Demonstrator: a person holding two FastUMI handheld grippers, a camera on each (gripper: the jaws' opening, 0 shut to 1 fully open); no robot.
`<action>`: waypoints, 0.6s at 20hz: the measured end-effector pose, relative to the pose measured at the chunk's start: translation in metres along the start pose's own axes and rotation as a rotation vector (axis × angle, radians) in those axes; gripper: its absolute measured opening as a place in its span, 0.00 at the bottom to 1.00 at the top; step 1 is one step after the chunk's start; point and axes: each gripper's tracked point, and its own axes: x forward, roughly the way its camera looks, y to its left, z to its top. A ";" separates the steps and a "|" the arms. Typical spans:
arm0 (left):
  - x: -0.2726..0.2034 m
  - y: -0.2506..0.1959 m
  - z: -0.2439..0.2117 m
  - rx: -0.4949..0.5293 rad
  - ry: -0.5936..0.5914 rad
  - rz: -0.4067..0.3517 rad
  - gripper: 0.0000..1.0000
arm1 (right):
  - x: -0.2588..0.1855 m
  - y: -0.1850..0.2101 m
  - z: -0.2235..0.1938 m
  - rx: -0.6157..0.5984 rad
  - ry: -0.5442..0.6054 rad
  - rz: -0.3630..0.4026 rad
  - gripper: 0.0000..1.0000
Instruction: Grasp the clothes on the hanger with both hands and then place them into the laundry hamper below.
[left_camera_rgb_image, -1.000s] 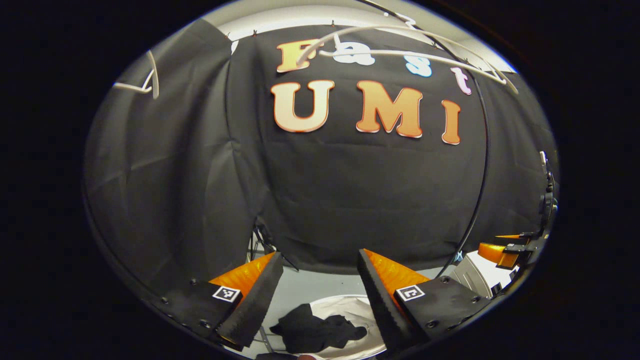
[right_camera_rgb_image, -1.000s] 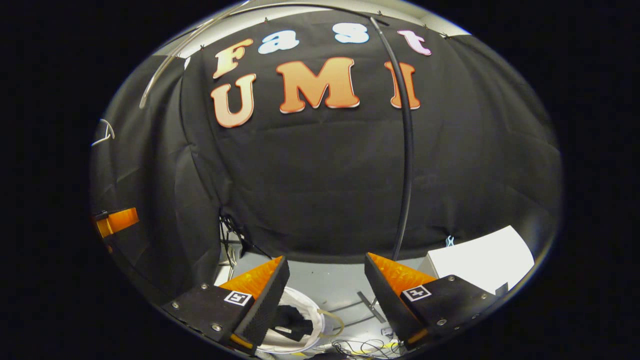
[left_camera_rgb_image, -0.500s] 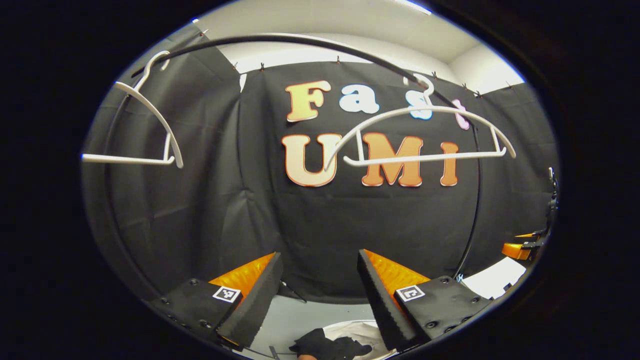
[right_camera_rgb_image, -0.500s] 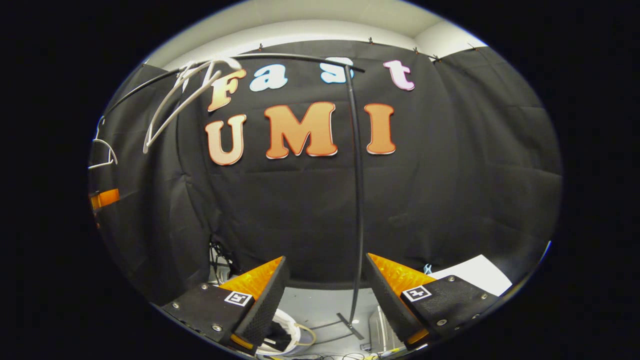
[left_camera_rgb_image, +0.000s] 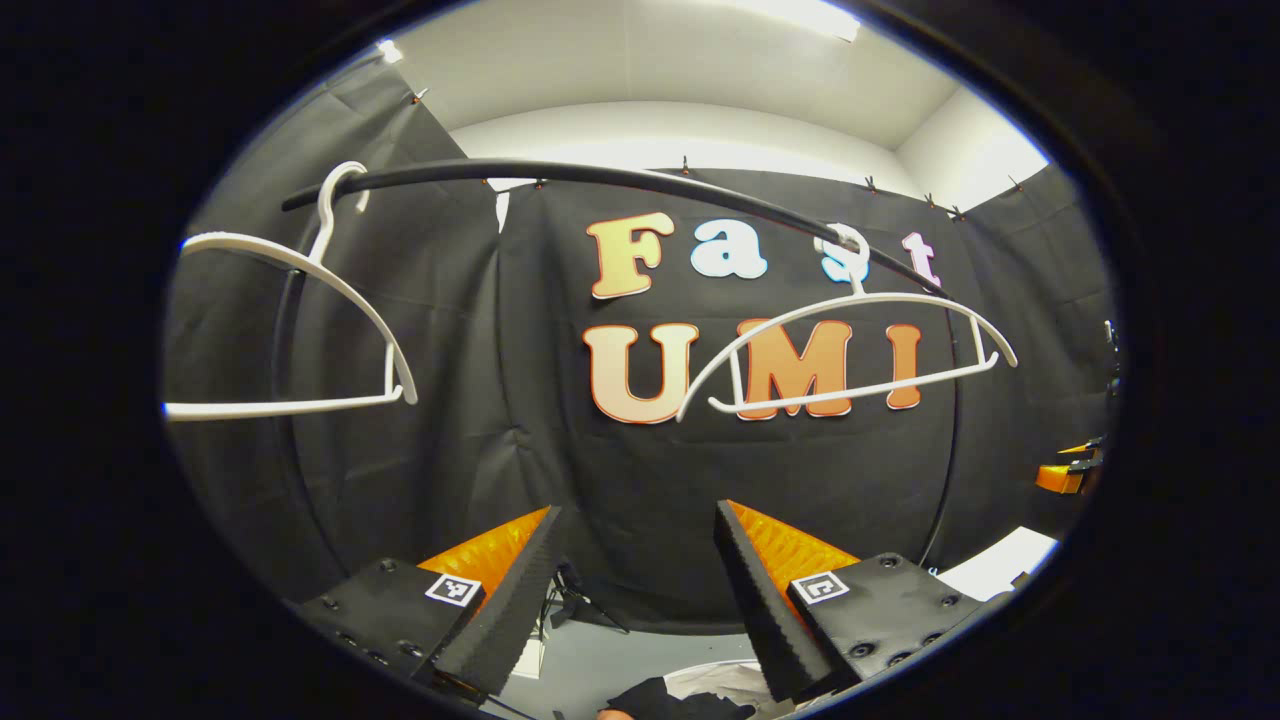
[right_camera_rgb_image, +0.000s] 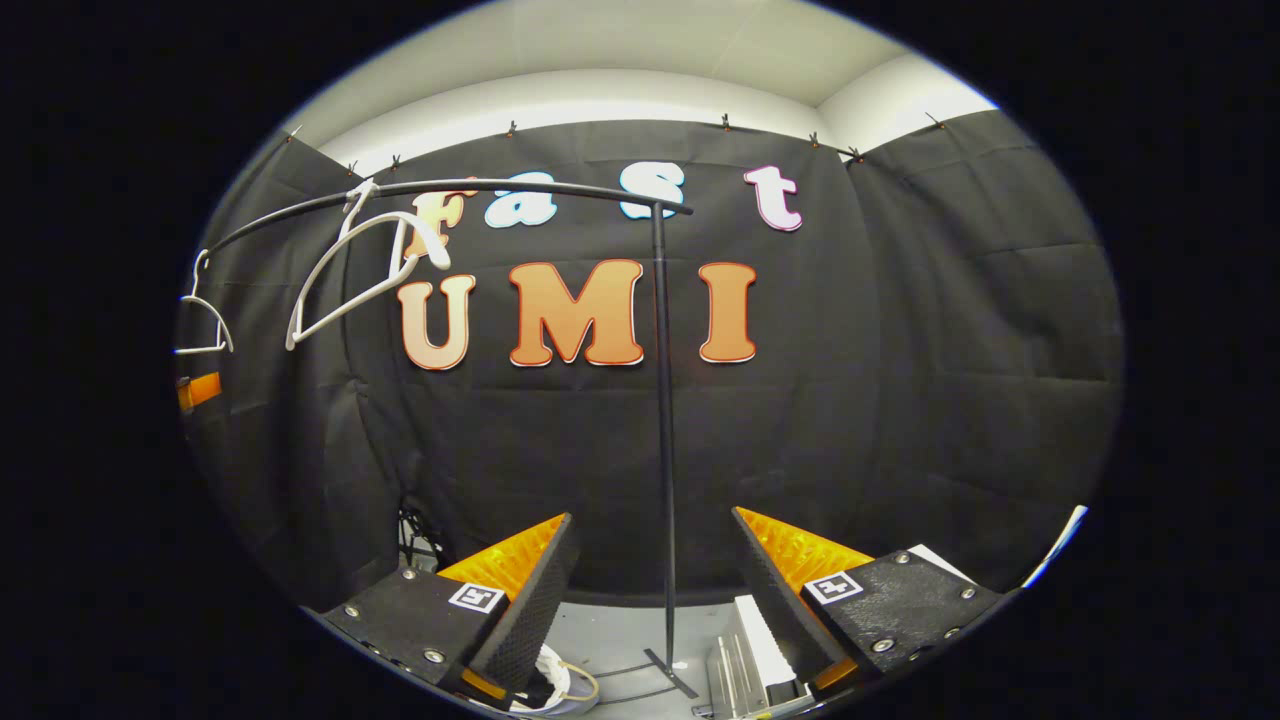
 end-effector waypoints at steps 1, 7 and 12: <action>-0.002 0.002 0.002 -0.011 -0.003 0.010 0.94 | -0.003 -0.003 0.003 0.003 -0.005 -0.003 1.00; -0.007 0.035 0.013 -0.025 -0.028 0.079 0.94 | -0.007 -0.012 0.005 0.016 -0.010 -0.011 1.00; -0.006 0.028 0.006 -0.034 -0.009 0.064 0.97 | -0.007 -0.011 -0.005 0.028 0.003 -0.003 1.00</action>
